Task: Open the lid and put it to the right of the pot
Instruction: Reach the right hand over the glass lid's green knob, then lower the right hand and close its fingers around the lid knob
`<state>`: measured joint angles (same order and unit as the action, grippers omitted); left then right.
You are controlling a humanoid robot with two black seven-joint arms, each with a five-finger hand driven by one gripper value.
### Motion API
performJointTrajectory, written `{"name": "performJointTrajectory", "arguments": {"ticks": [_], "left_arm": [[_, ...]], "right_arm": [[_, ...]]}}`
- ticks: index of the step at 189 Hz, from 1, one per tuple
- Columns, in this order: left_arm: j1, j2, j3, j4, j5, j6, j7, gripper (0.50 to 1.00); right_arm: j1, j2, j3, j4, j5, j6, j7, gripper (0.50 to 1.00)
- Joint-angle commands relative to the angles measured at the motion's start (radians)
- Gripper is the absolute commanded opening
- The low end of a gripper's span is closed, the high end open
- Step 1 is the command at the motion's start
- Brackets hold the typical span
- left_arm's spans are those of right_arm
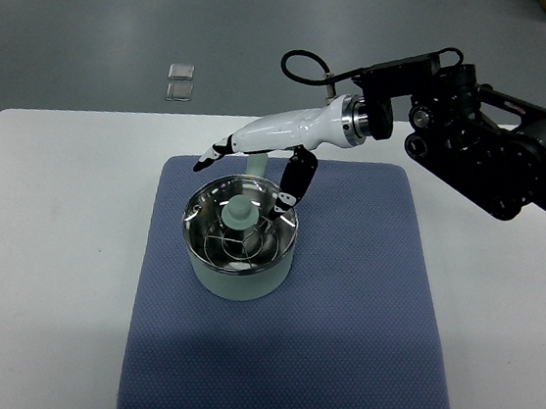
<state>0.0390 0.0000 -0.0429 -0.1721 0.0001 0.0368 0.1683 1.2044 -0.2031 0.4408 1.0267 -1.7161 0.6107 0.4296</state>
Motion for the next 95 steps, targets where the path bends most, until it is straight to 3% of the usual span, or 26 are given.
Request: {"name": "performJointTrajectory", "arguments": {"ticks": [1, 41, 95], "left_arm": [[-0.001, 0.000, 0.000, 0.000, 0.000, 0.000, 0.000, 1.000], [-0.001, 0.000, 0.000, -0.001, 0.000, 0.000, 0.000, 1.000], [0.001, 0.000, 0.000, -0.001, 0.000, 0.000, -0.001, 1.000]], "right_arm": [[0.007, 0.021, -0.007, 0.004, -0.028, 0.000, 0.000, 0.936], [0.006, 0.053, -0.028, 0.004, -0.100, 0.000, -0.005, 0.936], [0.009, 0.067, -0.028, 0.001, -0.123, 0.000, -0.104, 0.936]]}}
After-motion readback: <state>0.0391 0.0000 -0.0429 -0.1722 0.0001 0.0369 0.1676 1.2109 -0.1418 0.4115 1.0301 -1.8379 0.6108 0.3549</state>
